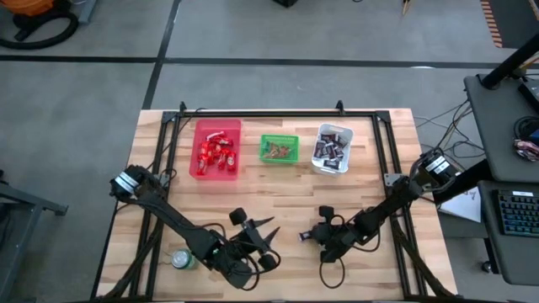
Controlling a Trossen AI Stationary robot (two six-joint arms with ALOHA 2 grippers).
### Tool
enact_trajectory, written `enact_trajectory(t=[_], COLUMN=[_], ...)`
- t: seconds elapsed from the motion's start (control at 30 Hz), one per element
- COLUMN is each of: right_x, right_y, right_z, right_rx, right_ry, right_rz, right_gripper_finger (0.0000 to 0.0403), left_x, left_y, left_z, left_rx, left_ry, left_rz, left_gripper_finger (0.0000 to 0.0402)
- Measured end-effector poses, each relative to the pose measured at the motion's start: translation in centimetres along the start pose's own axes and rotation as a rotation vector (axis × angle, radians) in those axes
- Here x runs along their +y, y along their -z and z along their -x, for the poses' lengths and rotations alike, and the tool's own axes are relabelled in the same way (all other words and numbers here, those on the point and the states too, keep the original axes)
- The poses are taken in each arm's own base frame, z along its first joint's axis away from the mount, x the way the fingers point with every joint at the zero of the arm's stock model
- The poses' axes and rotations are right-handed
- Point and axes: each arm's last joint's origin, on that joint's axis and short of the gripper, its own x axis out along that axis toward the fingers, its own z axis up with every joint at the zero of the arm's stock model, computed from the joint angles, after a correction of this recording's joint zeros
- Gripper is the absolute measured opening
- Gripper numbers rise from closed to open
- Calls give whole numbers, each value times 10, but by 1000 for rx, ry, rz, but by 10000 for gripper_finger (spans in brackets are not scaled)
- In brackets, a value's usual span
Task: Sort candy
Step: Put the brown chocolate bar into the white bin
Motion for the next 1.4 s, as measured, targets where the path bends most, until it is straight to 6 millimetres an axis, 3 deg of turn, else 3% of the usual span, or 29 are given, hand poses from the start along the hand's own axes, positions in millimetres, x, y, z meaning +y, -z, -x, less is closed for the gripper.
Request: enact_trajectory(t=[0.13, 0.27, 0.37, 0.5, 0.57, 0.7, 0.8, 0.97, 1.1, 1.27, 1.4], right_x=[0, -2, -6, -15, -26, -64, -93, -125, -128, -111, -99], right_y=[-3, -9, -20, -34, -43, -57, -62, -61, -51, -32, -26], right_z=[3, 13, 25, 43, 54, 75, 86, 101, 110, 106, 104], right_rx=[-13, -37, -93, -167, -211, -233, -226, -192, -133, -50, 73], right_ry=[-18, -44, -64, -63, -31, 59, 125, 214, 204, 19, -196], right_rz=[1, 1, -31, -78, -109, -162, -173, -161, -169, -263, -504], right_gripper_finger=[12, 8, 8, 8, 8, 8, 8, 8, 8, 8, 8], left_x=[10, 24, 31, 35, 43, 72, 98, 139, 159, 157, 144], left_y=[-26, -37, -34, -15, -15, -42, -48, -34, -15, 12, 25], left_z=[15, 23, 25, 22, 24, 33, 28, 16, 11, 5, -8], left_rx=[-27, -33, -29, -6, 1, 31, 52, 36, -44, -171, -215], left_ry=[22, 29, 24, 12, -1, 77, 156, 438, 591, 612, 601], left_rz=[-54, -108, -116, -158, -190, -224, -289, -304, -122, 22, 60], left_gripper_finger=[127, 113, 100, 83, 77, 73, 57, 12, 6, 6, 1])
